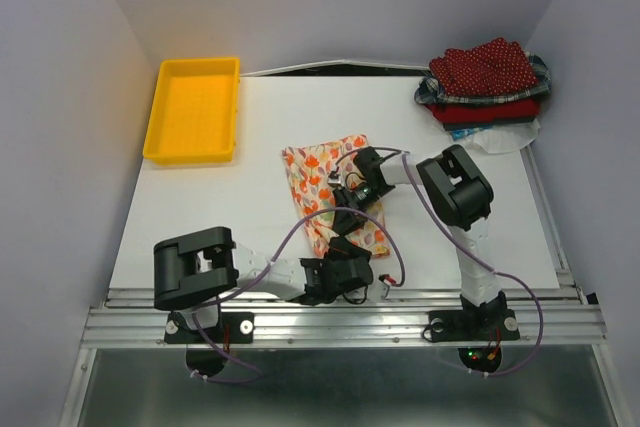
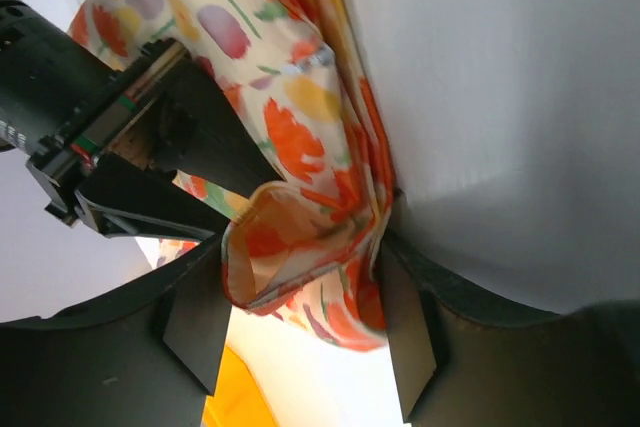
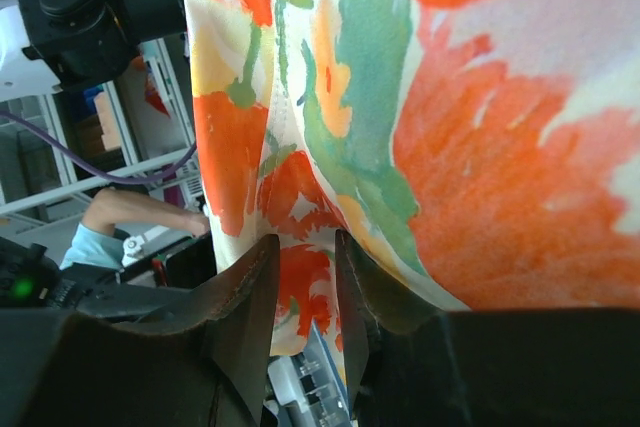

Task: Fold and stack the skirts
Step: Fold the skirt

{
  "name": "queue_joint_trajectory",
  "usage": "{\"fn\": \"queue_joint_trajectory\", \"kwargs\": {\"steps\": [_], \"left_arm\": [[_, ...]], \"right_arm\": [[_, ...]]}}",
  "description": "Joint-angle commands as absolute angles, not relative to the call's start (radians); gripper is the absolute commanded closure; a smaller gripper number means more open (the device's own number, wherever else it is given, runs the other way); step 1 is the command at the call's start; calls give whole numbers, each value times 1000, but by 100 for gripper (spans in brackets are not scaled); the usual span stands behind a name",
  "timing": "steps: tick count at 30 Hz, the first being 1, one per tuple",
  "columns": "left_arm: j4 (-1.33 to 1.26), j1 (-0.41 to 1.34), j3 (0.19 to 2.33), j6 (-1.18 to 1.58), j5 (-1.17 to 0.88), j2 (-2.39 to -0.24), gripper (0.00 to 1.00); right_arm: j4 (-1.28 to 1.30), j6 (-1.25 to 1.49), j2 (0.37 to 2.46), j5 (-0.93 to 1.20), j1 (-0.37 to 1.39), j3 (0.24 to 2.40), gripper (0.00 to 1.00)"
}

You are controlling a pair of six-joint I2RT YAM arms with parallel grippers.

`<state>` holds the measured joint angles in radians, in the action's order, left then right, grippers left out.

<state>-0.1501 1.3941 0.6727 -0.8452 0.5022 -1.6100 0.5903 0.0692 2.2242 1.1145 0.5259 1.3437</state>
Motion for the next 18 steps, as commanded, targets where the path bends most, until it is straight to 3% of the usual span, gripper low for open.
{"fn": "queue_joint_trajectory", "kwargs": {"steps": [1, 4, 7, 8, 11, 13, 15, 18], "left_arm": [[-136, 1376, 667, -756, 451, -1727, 34], [-129, 1348, 687, -730, 457, -1753, 41], [-124, 1335, 695, -719, 456, -1756, 60], [-123, 1333, 696, -716, 446, -1750, 60], [-85, 1333, 706, -706, 394, -1704, 90], [-26, 1333, 716, -686, 342, -1665, 99], [6, 1333, 718, -678, 272, -1632, 100], [141, 1335, 727, -667, 175, -1574, 100]], "right_arm": [[531, 52, 2278, 1009, 538, 1305, 65], [523, 58, 2275, 1012, 538, 1293, 65], [522, 64, 2267, 1011, 538, 1295, 65], [522, 67, 2266, 1011, 538, 1298, 65], [529, 83, 2243, 991, 538, 1333, 65], [554, 81, 2212, 953, 519, 1371, 64], [578, 74, 2189, 925, 474, 1455, 62], [627, 49, 2154, 864, 408, 1587, 50]]}}
